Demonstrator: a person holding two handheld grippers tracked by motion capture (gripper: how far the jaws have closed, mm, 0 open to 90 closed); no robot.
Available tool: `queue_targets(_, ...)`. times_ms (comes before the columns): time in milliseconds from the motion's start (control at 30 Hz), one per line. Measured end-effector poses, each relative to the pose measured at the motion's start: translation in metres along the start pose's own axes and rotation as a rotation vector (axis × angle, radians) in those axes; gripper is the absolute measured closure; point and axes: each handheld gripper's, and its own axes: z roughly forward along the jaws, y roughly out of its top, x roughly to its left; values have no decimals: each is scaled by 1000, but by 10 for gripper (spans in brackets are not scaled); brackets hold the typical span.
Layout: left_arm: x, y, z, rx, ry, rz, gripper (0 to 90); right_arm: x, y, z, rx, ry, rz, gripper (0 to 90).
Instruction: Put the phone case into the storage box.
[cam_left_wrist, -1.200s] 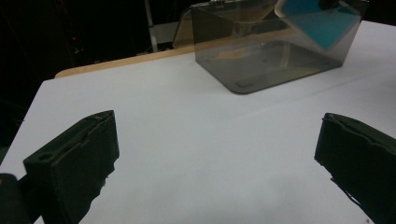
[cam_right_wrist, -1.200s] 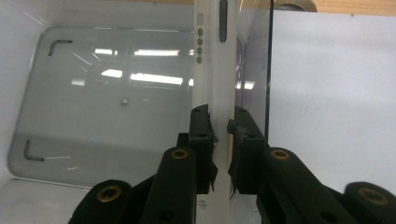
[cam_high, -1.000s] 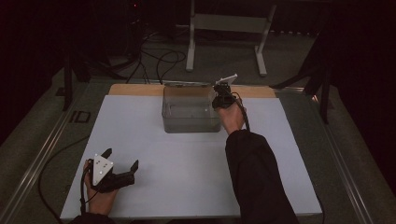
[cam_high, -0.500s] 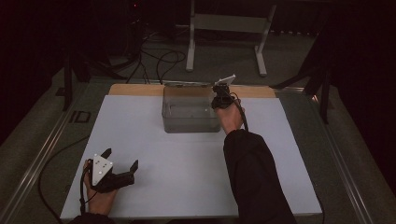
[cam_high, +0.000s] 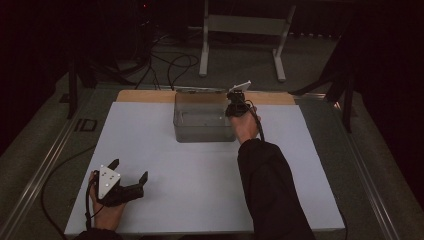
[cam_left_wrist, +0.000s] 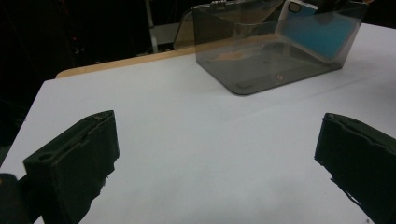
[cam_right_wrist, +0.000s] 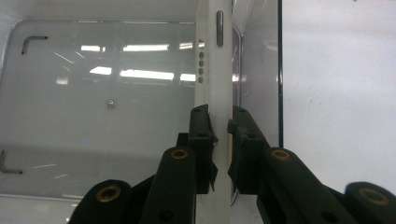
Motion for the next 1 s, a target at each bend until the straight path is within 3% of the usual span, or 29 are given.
queue_targets(333,0,0,0,0,-1,-1,5,3,1,2,-6,-29,-2,808)
queue_targets(833,0,0,0,1,0,-1,6,4,1,2,-6,-29,3,806)
queue_targets(1000,0,0,0,1,-1,0,6,6,-1,3,-12,-53,-23,802)
